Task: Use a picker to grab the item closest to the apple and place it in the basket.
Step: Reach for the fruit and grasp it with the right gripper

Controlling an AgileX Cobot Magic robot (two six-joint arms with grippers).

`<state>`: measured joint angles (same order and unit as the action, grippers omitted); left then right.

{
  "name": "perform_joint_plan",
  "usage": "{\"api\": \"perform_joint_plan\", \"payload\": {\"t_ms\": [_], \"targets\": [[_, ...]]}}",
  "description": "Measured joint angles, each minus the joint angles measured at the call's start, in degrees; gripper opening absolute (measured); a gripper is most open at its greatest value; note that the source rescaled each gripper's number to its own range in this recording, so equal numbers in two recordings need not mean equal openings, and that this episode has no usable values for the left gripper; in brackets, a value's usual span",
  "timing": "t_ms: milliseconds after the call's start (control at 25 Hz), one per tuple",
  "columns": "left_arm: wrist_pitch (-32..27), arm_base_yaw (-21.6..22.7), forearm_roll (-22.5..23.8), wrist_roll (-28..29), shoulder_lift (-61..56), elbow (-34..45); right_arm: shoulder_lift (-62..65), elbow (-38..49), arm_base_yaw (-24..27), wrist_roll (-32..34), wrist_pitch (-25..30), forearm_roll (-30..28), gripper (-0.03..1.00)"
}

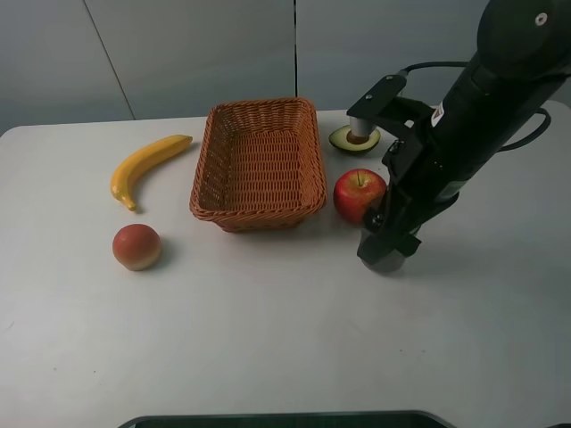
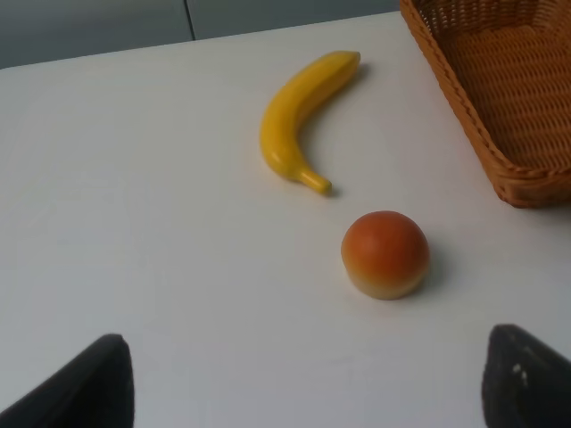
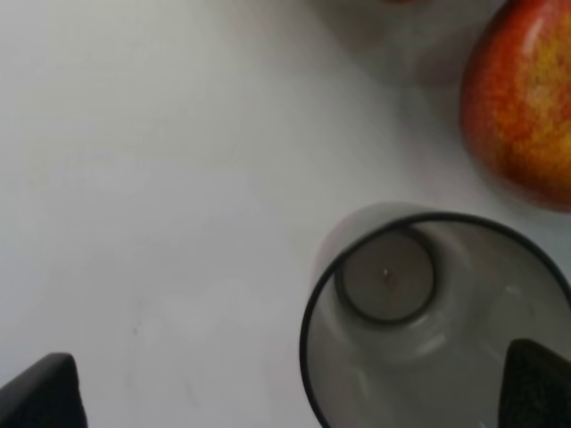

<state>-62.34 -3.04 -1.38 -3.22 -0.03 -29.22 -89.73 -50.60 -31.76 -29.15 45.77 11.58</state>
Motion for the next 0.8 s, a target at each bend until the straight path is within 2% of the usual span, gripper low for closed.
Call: {"api": "perform_joint_plan", "payload": {"t_ms": [240,800], "targets": [[0.00,0.00,0.00,0.00,0.00,0.00,-3.93,0.00,-0.13,0.00,-0.96,0.13,1.00],[0.00,0.00,0.00,0.00,0.00,0.00,-9.89,-0.13,-0.13,1.24,-7.45,0.97,1.00]]}}
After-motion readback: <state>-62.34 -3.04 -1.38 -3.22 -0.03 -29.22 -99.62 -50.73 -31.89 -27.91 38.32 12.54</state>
